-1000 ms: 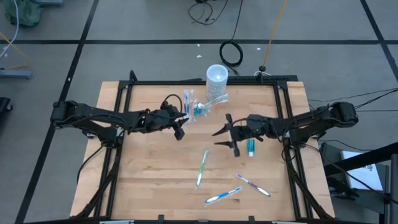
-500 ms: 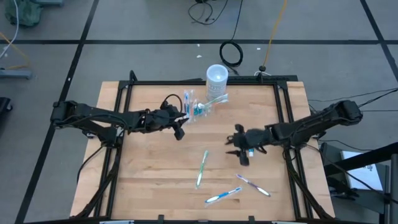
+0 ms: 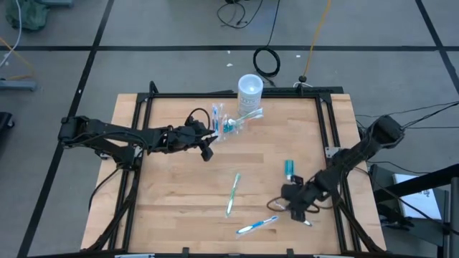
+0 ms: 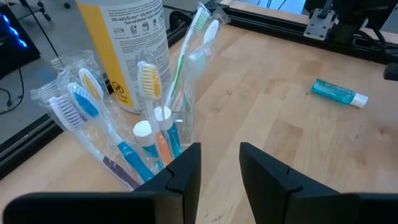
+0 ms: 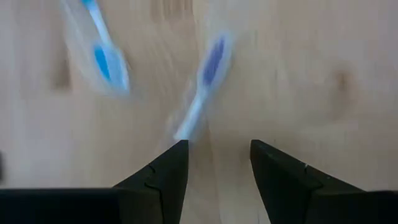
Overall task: Pick & Place toothbrushing station
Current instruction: Put the purple toothbrush into the transparent organizer
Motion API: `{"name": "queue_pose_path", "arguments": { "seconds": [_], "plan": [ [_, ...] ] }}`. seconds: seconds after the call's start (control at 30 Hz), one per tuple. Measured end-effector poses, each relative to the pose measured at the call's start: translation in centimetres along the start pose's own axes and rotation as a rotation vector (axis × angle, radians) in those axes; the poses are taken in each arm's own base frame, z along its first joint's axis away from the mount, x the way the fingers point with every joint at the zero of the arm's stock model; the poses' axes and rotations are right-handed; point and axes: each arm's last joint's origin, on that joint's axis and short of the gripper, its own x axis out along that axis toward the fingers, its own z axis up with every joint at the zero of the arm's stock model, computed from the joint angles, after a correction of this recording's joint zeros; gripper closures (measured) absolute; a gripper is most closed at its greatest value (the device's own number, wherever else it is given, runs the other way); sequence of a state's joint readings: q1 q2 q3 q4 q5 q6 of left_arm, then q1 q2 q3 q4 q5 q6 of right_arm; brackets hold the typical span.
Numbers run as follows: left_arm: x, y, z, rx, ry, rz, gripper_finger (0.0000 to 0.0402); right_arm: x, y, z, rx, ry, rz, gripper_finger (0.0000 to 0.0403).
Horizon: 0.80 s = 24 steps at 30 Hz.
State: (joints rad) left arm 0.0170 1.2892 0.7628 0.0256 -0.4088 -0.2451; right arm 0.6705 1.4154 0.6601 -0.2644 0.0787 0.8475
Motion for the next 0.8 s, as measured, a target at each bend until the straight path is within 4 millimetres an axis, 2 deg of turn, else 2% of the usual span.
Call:
{"name": "queue_pose_path", "arguments": {
  "seconds": [0.17, 0.33, 0.5, 0.67, 0.8],
  "plan": [
    [0.0, 0.0, 0.0, -0.003, -0.001, 0.000, 0.0284, 0.4, 0.2, -0.8, -0.026, 0.011, -0.046, 0.0238],
    [0.0, 0.0, 0.0, -0.002, 0.000, 0.000, 0.0284, 0.6, 0.4, -0.4, 0.031, -0.024, -0.027, 0.0238],
    [0.0, 0.0, 0.0, -0.002, 0.000, 0.000, 0.0284, -0.1, 0.2, -0.2, 0.120, -0.037, -0.024, 0.0238],
    [0.0, 0.0, 0.0, -0.001, -0.001, 0.000, 0.0284, -1.0, 0.3, 0.4, 0.138, -0.083, 0.024, 0.0238],
    [0.0, 0.0, 0.0, 0.004, -0.001, 0.000, 0.0284, -0.5, 0.8, 0.4, 0.133, -0.094, 0.053, 0.0238]
  ]
}}
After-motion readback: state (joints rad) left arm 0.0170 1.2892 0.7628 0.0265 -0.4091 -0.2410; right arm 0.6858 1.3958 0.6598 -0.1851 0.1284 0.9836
